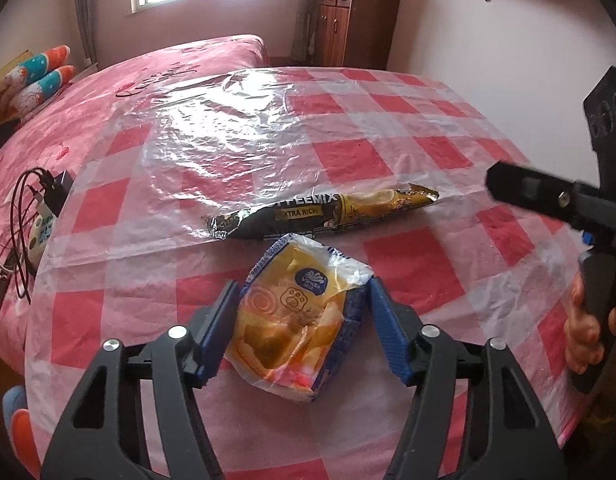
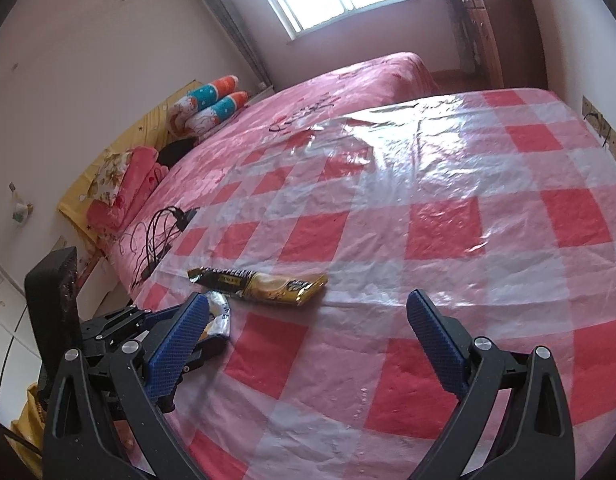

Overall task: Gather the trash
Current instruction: 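Grasp the small yellow-blue snack pack with the left tool, then grasp the COFFEEMIX stick with the right tool and lift it, then carry the snack pack and coffee stick to the orange bucket and release both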

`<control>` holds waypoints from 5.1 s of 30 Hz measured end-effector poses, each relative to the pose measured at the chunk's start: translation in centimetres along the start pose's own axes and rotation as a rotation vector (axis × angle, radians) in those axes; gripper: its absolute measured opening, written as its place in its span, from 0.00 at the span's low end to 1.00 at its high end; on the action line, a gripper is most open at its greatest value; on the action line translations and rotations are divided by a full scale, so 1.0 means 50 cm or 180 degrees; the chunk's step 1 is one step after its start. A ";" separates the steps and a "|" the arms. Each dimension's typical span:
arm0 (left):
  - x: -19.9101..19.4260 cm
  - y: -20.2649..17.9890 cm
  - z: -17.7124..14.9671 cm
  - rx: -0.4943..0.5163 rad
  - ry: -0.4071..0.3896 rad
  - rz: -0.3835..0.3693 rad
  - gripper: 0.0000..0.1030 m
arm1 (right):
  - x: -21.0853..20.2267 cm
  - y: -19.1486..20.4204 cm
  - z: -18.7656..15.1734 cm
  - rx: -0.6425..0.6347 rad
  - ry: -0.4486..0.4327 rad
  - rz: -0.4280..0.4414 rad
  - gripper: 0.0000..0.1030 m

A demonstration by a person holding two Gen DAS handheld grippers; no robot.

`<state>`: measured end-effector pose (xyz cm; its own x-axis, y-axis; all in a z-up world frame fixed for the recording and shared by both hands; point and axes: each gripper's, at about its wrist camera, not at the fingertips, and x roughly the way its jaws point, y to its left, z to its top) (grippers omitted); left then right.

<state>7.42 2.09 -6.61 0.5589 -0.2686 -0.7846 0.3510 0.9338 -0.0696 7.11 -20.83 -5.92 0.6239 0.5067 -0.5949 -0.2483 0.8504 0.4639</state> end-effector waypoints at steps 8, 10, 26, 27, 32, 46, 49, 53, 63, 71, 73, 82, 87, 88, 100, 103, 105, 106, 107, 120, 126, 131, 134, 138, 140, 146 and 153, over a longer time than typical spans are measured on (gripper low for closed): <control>-0.017 0.029 -0.012 -0.0227 -0.0089 -0.0186 0.47 | 0.026 0.042 -0.001 -0.0172 0.0099 -0.0095 0.95; -0.021 0.039 -0.015 -0.0303 -0.0113 -0.0255 0.42 | 0.033 0.054 -0.001 -0.0242 0.0126 -0.0143 0.95; -0.061 0.109 -0.054 -0.0633 -0.0264 -0.0288 0.33 | 0.127 0.136 0.023 -0.0920 0.0413 -0.0503 0.77; -0.063 0.113 -0.057 -0.0647 -0.0270 -0.0283 0.33 | 0.134 0.140 0.025 -0.0966 0.0430 -0.0517 0.77; -0.075 0.136 -0.065 -0.0715 -0.0308 -0.0247 0.33 | 0.173 0.158 0.038 -0.1226 0.0519 -0.0564 0.77; -0.084 0.194 -0.086 -0.0915 -0.0315 -0.0207 0.33 | 0.223 0.180 0.034 -0.1514 0.0892 -0.0334 0.46; -0.086 0.202 -0.088 -0.0954 -0.0326 -0.0221 0.33 | 0.215 0.195 0.020 -0.1547 0.0974 -0.0393 0.45; -0.086 0.205 -0.091 -0.0985 -0.0337 -0.0242 0.33 | 0.200 0.210 0.005 -0.1376 0.1155 -0.0231 0.44; -0.087 0.205 -0.095 -0.1003 -0.0353 -0.0261 0.33 | 0.199 0.227 -0.011 -0.1453 0.0965 -0.0381 0.44; -0.090 0.203 -0.100 -0.1017 -0.0384 -0.0241 0.33 | 0.203 0.234 -0.025 -0.1579 0.0809 -0.0546 0.28; -0.092 0.203 -0.101 -0.1026 -0.0393 -0.0234 0.33 | 0.201 0.234 -0.027 -0.1552 0.0777 -0.0542 0.25; -0.110 0.206 -0.115 -0.1076 -0.0447 -0.0237 0.33 | 0.189 0.246 -0.041 -0.1508 0.0720 -0.0553 0.15; -0.131 0.211 -0.122 -0.1104 -0.0512 -0.0240 0.33 | 0.178 0.262 -0.054 -0.1501 0.0683 -0.0571 0.14; -0.135 0.212 -0.124 -0.1107 -0.0524 -0.0238 0.33 | 0.174 0.266 -0.057 -0.1506 0.0669 -0.0578 0.14; -0.198 0.236 -0.152 -0.1181 -0.0672 -0.0199 0.33 | 0.130 0.326 -0.061 -0.1616 0.0484 -0.0622 0.14; -0.215 0.243 -0.160 -0.1200 -0.0716 -0.0176 0.33 | 0.122 0.348 -0.063 -0.1671 0.0444 -0.0616 0.14; -0.226 0.251 -0.164 -0.1219 -0.0744 -0.0160 0.33 | 0.117 0.361 -0.065 -0.1711 0.0425 -0.0610 0.14; -0.231 0.253 -0.167 -0.1230 -0.0757 -0.0150 0.33 | 0.114 0.366 -0.067 -0.1728 0.0420 -0.0605 0.14; -0.236 0.257 -0.169 -0.1241 -0.0768 -0.0141 0.33 | 0.112 0.374 -0.068 -0.1753 0.0410 -0.0601 0.14; -0.290 0.316 -0.224 -0.1430 -0.0868 0.0030 0.33 | 0.112 0.467 -0.090 -0.1999 0.0401 -0.0460 0.14; -0.305 0.348 -0.255 -0.1532 -0.0862 0.0149 0.33 | 0.125 0.512 -0.106 -0.2102 0.0443 -0.0328 0.14; -0.318 0.386 -0.295 -0.1670 -0.0828 0.0291 0.33 | 0.142 0.559 -0.121 -0.2183 0.0521 -0.0139 0.14; -0.329 0.413 -0.325 -0.1772 -0.0805 0.0408 0.33 | 0.158 0.594 -0.134 -0.2219 0.0597 0.0028 0.14; -0.340 0.451 -0.370 -0.1936 -0.0754 0.0569 0.34 | 0.178 0.642 -0.155 -0.2250 0.0712 0.0294 0.14; -0.343 0.470 -0.395 -0.2022 -0.0729 0.0649 0.34 | 0.187 0.675 -0.171 -0.2284 0.0767 0.0433 0.14; -0.347 0.516 -0.455 -0.2273 -0.0665 0.0817 0.34 | 0.221 0.759 -0.220 -0.2402 0.0930 0.0781 0.14; -0.335 0.556 -0.499 -0.2510 -0.0591 0.1003 0.62 | 0.271 0.786 -0.256 -0.2290 0.1067 0.0997 0.53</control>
<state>-10.95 38.47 -10.78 0.6801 0.0599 -0.7307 -0.4252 0.8441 -0.3267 -3.68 21.24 -4.14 0.2237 0.6521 -0.7244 -0.8539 0.4895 0.1769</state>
